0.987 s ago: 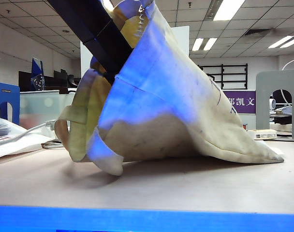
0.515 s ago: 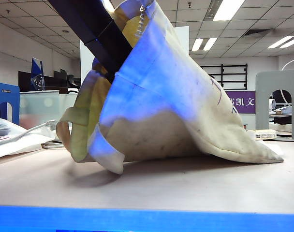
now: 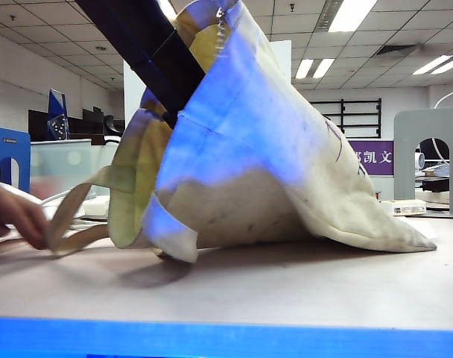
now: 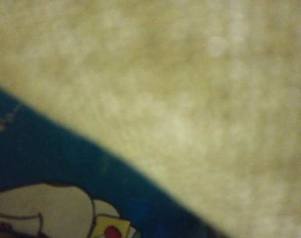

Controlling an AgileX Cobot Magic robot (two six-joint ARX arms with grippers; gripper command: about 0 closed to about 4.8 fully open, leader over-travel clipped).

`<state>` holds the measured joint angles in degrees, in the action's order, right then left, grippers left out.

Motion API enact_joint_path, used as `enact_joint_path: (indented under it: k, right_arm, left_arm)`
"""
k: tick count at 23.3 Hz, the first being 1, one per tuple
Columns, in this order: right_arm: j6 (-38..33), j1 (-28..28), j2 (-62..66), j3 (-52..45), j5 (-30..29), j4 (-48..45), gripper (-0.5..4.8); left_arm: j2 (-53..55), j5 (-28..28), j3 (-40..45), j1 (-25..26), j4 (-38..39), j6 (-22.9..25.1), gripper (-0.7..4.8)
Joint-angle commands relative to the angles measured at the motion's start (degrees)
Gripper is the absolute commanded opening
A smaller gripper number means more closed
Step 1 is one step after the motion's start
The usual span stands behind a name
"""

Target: Take the glasses case out of the canvas bag and put it on the table.

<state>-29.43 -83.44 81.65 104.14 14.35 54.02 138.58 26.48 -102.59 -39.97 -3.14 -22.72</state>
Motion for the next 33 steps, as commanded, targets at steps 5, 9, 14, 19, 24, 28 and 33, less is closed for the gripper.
enact_joint_path:
  k: [5,9,14,19,24,28,33]
  right_arm:
    - [0.1,-0.2,-0.2,0.3,-0.3,-1.3,-0.02]
    - [0.1,-0.2,-0.2,0.3,-0.3,-1.3,-0.02]
    - [0.1,-0.2,-0.2,0.3,-0.3,-1.3,-0.02]
    - [0.1,-0.2,-0.2,0.3,-0.3,-1.3,-0.02]
    - [0.1,-0.2,-0.2,0.3,-0.3,-1.6,-0.02]
    - [0.1,-0.1,-0.2,0.3,-0.3,-1.6,-0.02]
    - [0.1,-0.2,-0.2,0.3,-0.3,-1.6,-0.02]
  left_arm:
    - [1.4,-0.7,0.6,0.4,1.0,0.3,4.35]
    - [1.4,-0.8,0.6,0.4,0.0,4.3,4.35]
    - [1.5,-1.3,0.6,-0.9,0.1,5.9,2.41]
    - [1.4,-1.8,0.6,-2.0,0.1,4.6,4.12]
    - [1.5,-1.8,0.6,-2.4,0.3,2.0,4.79]
    - [1.4,-3.0,0.6,-4.2,1.0,6.7,0.98]
    - [1.4,-14.1,0.6,-0.3,7.9,10.5,0.77]
